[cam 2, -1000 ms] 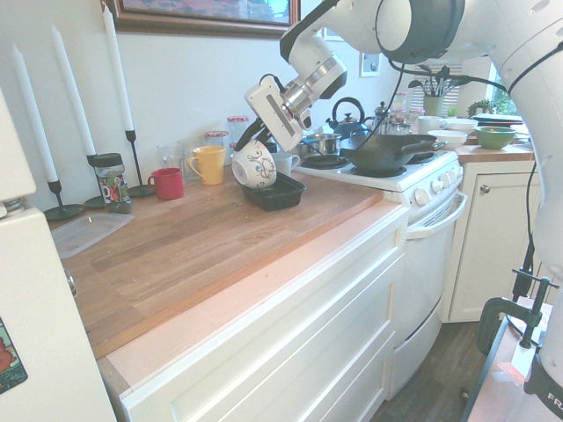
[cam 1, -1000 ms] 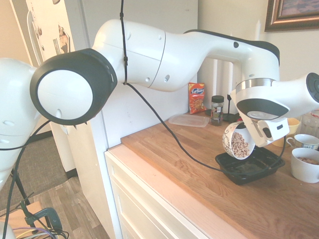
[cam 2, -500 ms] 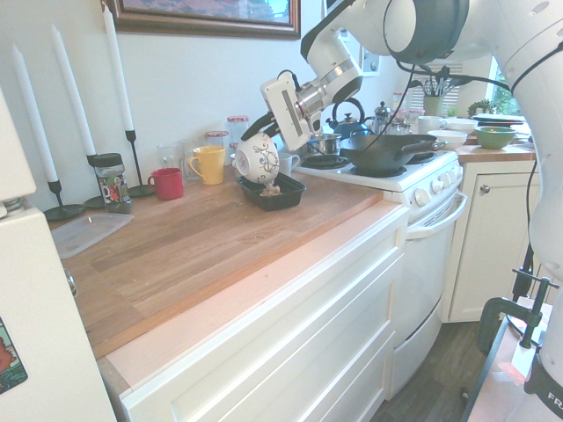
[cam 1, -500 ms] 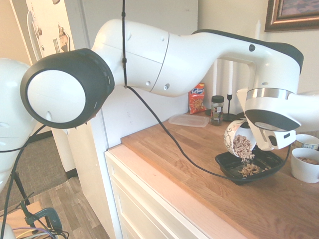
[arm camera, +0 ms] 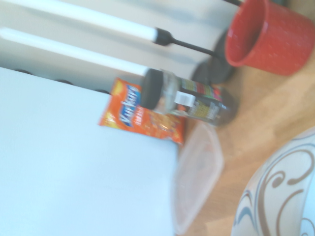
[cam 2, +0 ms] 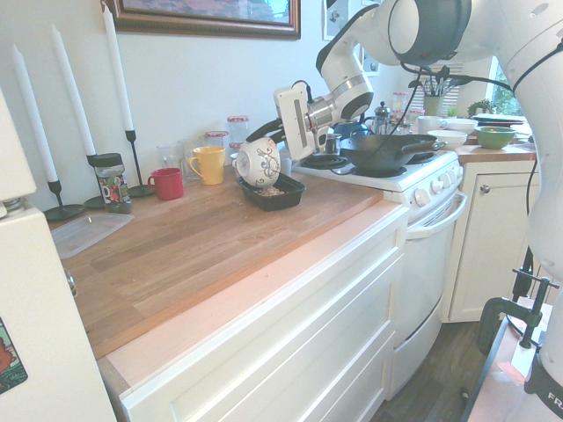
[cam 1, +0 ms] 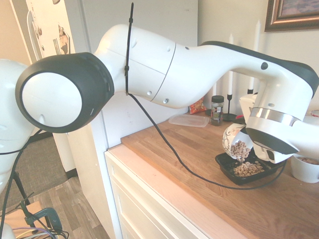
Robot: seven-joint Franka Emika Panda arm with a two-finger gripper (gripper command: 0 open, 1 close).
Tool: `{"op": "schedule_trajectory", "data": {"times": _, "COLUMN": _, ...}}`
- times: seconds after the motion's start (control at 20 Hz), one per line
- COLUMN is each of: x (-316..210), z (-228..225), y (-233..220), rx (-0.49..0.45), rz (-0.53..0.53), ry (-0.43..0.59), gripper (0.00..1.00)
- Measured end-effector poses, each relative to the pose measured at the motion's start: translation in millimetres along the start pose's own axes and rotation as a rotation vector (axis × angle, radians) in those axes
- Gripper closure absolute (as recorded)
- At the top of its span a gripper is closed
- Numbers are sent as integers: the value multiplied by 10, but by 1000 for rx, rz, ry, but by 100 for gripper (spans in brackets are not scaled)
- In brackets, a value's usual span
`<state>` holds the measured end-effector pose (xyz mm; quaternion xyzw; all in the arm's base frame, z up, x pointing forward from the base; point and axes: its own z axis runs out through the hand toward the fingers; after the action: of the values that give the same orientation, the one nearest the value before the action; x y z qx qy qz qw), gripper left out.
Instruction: Pour the cereal into the box
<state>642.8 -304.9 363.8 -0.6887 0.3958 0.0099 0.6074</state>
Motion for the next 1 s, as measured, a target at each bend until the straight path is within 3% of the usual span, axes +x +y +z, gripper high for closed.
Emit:
{"op": "schedule_trajectory", "data": {"times": 0.5, "x": 36, "z": -200, "y": 51, "rx": 120, "rz": -84, "ry": 4, "gripper": 100}}
{"op": "schedule_trajectory", "data": {"times": 1.0, "x": 51, "z": -384, "y": 67, "rx": 242, "rz": -87, "ry": -31, "gripper": 100}}
